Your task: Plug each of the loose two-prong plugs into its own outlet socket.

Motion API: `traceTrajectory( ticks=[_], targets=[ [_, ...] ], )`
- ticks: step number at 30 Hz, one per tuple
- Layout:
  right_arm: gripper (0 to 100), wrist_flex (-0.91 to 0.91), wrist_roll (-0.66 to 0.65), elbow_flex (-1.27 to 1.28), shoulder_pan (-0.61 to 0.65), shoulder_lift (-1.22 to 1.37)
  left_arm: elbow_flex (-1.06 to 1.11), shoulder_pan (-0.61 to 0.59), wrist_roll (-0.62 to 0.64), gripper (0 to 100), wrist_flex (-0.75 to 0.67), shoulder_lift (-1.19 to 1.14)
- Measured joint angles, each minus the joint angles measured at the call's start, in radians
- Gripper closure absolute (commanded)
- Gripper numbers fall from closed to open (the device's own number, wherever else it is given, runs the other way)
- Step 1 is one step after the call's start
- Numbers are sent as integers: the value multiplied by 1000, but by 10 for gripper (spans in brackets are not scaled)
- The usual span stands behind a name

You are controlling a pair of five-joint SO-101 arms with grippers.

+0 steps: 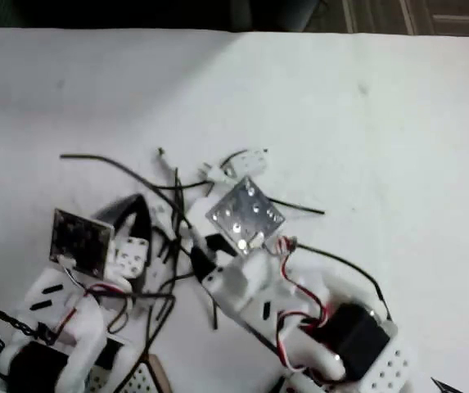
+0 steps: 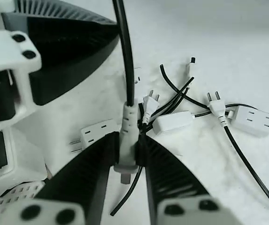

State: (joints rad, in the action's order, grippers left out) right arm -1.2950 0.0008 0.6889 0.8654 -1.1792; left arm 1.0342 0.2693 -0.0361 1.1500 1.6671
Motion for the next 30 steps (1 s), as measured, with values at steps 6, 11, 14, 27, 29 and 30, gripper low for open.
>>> traceTrajectory(
  ticks=[6, 11, 14, 27, 29, 30],
  targets=[
    [983, 3, 8, 15, 29, -25, -5, 192, 0, 973, 0, 0],
    [983, 2, 9, 18, 80, -26, -8, 282, -35, 973, 0, 2],
    [983, 2, 9, 18, 94, -26, -11, 325, -109, 973, 0, 2],
    [983, 3, 8, 55, 31, -34, -17, 209, -152, 974, 2, 21],
    [983, 17, 8, 94, -31, -28, -17, 92, -152, 974, 11, 86],
    [983, 26, 8, 117, -54, -28, -18, 26, -152, 974, 20, 118]
  ],
)
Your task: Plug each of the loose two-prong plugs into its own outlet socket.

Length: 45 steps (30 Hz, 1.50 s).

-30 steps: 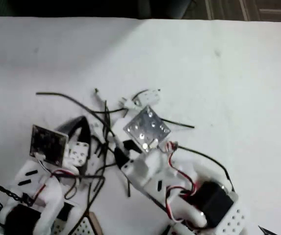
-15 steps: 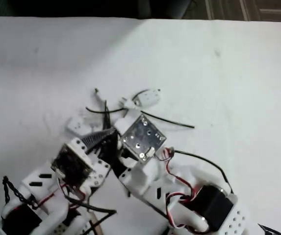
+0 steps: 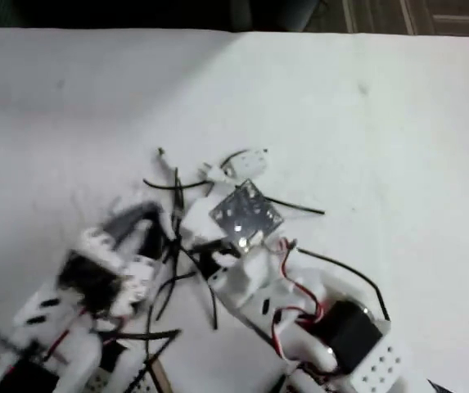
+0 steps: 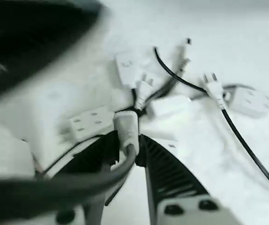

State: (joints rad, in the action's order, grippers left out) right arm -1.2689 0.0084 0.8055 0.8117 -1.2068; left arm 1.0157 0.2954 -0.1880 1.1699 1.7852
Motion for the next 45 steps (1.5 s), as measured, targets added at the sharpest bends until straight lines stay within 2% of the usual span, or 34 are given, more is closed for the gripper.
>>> traceTrajectory(
  ticks=[7, 15, 23, 31, 45],
  targets=[
    [983, 100, 0, 80, -57, 110, 31, -394, 0, 974, 120, 35],
    [983, 175, 0, 61, -155, 489, 232, -597, -15, 974, 87, 35],
    [983, 249, 0, 46, -173, 666, 431, -634, -35, 974, -17, 29],
    [983, 319, -44, 46, -235, 743, 446, -640, -35, 974, -17, 32],
    [983, 328, -44, 61, -235, 746, 446, -661, -35, 974, -17, 32]
  ],
)
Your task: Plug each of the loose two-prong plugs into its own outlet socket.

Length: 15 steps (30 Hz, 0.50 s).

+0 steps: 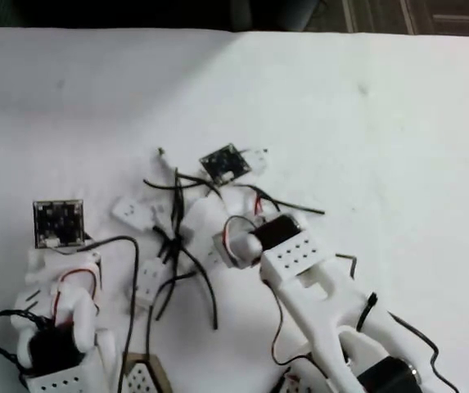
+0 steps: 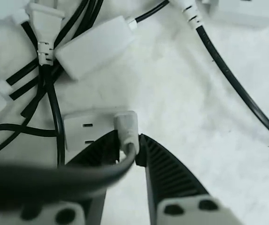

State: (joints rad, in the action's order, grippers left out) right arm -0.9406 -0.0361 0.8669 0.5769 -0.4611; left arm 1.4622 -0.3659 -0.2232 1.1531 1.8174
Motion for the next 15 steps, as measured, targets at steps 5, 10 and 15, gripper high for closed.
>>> traceTrajectory(
  ticks=[5, 10, 15],
  targets=[
    [983, 0, 14, 0, 32, 0, 0, 0, 0, 974, 0, 0],
    [983, -28, 20, -6, 43, -5, 0, 0, 0, 974, 0, 0],
    [983, -64, 20, -5, 44, -37, 0, 0, 0, 974, 0, 0]
  ],
)
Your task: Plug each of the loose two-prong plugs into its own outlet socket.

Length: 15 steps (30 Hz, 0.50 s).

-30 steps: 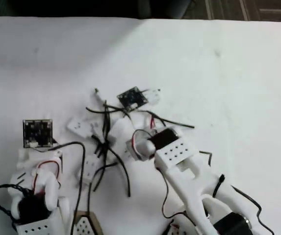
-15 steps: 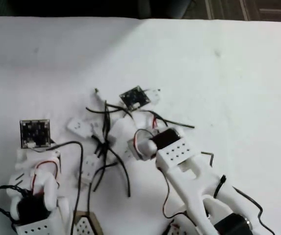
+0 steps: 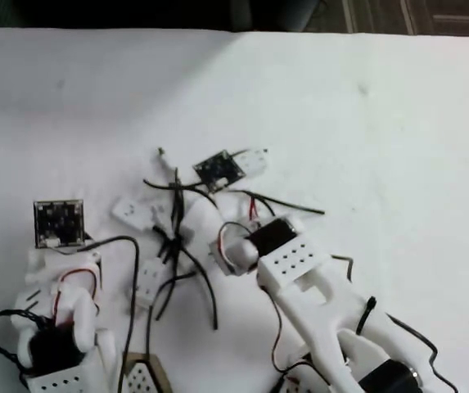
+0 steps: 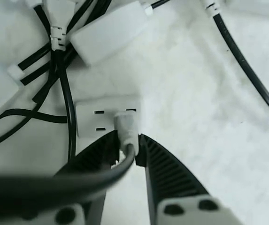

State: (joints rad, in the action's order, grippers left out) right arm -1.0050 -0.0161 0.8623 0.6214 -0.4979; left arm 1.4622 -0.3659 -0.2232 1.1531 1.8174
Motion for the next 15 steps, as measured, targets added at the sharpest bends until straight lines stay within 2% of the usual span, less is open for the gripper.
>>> traceTrajectory(
  ticks=[15],
  targets=[
    [983, 26, -9, 2, -26, -5, 0, 0, -6, 974, 0, 0]
  ],
)
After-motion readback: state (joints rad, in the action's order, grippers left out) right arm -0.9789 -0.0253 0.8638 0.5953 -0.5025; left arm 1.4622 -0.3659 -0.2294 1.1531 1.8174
